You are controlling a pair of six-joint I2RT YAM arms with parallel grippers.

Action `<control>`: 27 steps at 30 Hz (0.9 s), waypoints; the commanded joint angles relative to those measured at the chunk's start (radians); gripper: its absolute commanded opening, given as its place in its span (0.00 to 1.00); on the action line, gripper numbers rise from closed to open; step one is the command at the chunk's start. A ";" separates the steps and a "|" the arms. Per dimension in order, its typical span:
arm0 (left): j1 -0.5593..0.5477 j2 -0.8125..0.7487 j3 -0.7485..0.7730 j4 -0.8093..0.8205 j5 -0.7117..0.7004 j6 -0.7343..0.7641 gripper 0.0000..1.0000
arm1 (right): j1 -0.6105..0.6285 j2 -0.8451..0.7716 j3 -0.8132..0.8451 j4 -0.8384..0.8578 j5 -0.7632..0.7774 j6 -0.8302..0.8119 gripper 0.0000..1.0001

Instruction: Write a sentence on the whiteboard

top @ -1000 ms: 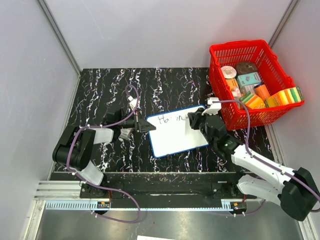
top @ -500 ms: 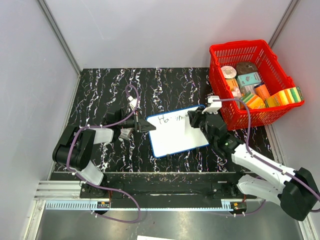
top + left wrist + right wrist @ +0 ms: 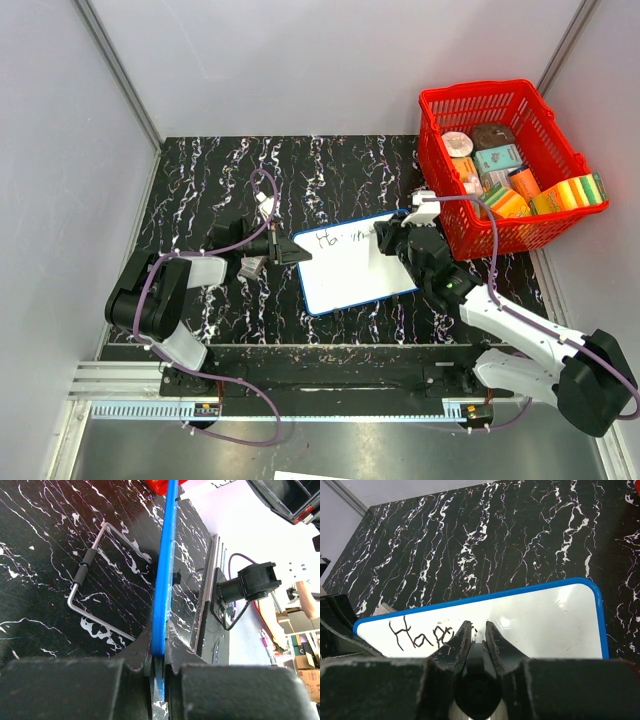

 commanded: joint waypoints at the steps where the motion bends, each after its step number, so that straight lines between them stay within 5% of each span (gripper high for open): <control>1: -0.004 -0.004 0.007 -0.036 -0.083 0.130 0.00 | -0.016 -0.001 0.034 0.030 0.060 -0.011 0.00; 27: -0.006 0.003 0.011 -0.031 -0.080 0.126 0.00 | -0.030 0.026 0.063 0.038 0.061 -0.002 0.00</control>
